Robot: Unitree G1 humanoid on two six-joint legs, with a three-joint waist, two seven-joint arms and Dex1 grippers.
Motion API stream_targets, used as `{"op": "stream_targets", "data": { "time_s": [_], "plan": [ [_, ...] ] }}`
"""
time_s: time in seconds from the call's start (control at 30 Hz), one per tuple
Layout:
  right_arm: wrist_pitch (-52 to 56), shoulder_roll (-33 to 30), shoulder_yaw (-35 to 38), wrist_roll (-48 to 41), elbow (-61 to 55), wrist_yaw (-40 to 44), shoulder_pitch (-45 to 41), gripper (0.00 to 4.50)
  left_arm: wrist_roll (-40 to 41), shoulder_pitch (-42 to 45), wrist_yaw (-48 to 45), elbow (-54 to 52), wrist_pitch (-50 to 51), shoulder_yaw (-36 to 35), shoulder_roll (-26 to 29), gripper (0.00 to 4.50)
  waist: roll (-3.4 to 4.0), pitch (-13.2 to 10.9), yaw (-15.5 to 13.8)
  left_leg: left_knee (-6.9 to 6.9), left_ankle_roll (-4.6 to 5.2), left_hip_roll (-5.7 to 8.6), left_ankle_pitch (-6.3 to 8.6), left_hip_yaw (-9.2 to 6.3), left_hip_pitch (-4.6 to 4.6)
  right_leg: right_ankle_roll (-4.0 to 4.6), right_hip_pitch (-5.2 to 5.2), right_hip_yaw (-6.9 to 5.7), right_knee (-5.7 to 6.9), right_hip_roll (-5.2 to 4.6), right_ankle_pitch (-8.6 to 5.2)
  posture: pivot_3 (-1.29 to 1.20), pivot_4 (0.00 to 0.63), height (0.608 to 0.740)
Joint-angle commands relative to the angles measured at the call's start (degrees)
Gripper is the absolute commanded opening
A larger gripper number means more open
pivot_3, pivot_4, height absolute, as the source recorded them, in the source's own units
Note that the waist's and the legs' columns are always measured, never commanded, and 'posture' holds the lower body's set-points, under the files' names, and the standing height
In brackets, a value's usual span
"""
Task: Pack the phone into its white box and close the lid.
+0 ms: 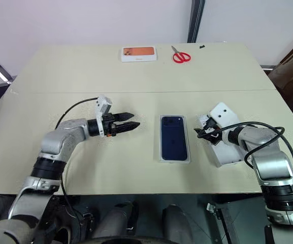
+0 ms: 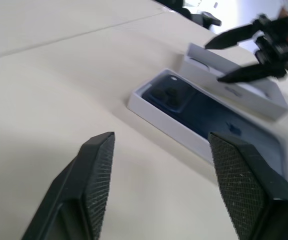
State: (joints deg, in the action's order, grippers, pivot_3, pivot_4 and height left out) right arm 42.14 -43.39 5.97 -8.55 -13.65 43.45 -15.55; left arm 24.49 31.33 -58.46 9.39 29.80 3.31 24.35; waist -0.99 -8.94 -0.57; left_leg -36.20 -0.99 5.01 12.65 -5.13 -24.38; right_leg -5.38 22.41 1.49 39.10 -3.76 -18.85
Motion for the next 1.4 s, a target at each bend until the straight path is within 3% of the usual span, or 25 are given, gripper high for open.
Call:
{"op": "stream_targets", "data": {
  "time_s": [0.03,0.27,0.43,0.67,1.1,1.2,1.4],
  "plan": [
    [8.25,-1.09,2.78,-2.51,-5.97,-1.55,0.79,3.80,0.57,-0.78,-4.52,-0.74,-6.04,-2.44,2.69,3.23,0.00,0.00,-0.14,-0.01,0.03,0.01,0.02,0.00,0.00,0.00,-0.01,-0.01,-0.01,-0.01,0.00,0.00,0.150,0.734],
    [28.02,-5.65,6.26,-8.34,-18.95,-1.75,7.34,3.80,2.48,-6.89,-14.58,-4.38,-12.25,-4.02,8.40,3.23,0.05,-0.02,-0.01,0.04,0.35,0.01,0.20,0.00,-0.04,0.00,0.02,0.00,-0.07,-0.05,0.00,0.00,0.150,0.734],
    [34.87,-8.02,8.38,-12.05,-23.68,-1.67,8.91,3.80,3.23,-11.67,-17.91,-8.81,-15.10,-3.59,10.27,3.23,0.07,-0.02,0.01,0.04,0.47,-0.01,0.27,-0.01,-0.03,0.01,-0.01,-0.02,-0.07,-0.05,-0.01,0.00,0.150,0.734],
    [38.79,-5.91,4.47,-12.40,-17.97,-7.15,0.59,3.80,3.26,-13.35,-18.77,-11.04,-16.44,-2.83,10.28,3.23,0.09,-0.03,0.01,0.04,0.49,-0.01,0.29,0.01,-0.02,0.01,0.00,-0.01,-0.07,-0.05,-0.01,0.00,0.150,0.734],
    [46.20,-7.14,0.24,-15.57,-11.99,-8.89,-5.45,3.80,2.82,-15.22,-18.88,-12.60,-18.72,-2.32,10.31,3.23,0.10,-0.03,0.05,0.04,0.53,-0.01,0.31,0.03,-0.03,0.01,0.00,-0.02,-0.10,-0.06,-0.01,0.00,0.150,0.734],
    [46.25,-7.37,-0.27,-15.31,-10.21,-9.69,-5.60,2.98,2.73,-15.47,-18.08,-12.98,-19.07,-1.92,9.74,3.28,0.09,-0.03,0.02,0.03,0.53,-0.01,0.31,0.03,-0.03,0.01,0.00,-0.01,-0.10,-0.06,-0.01,0.00,0.150,0.734],
    [46.50,-6.45,-1.45,-15.35,-9.72,-11.62,-4.95,0.03,2.70,-15.63,-16.96,-13.35,-18.91,-1.80,9.24,3.28,0.09,-0.03,0.06,0.03,0.53,-0.01,0.31,0.03,-0.03,0.01,-0.01,-0.02,-0.09,-0.06,-0.01,0.00,0.150,0.734]
  ]
}}
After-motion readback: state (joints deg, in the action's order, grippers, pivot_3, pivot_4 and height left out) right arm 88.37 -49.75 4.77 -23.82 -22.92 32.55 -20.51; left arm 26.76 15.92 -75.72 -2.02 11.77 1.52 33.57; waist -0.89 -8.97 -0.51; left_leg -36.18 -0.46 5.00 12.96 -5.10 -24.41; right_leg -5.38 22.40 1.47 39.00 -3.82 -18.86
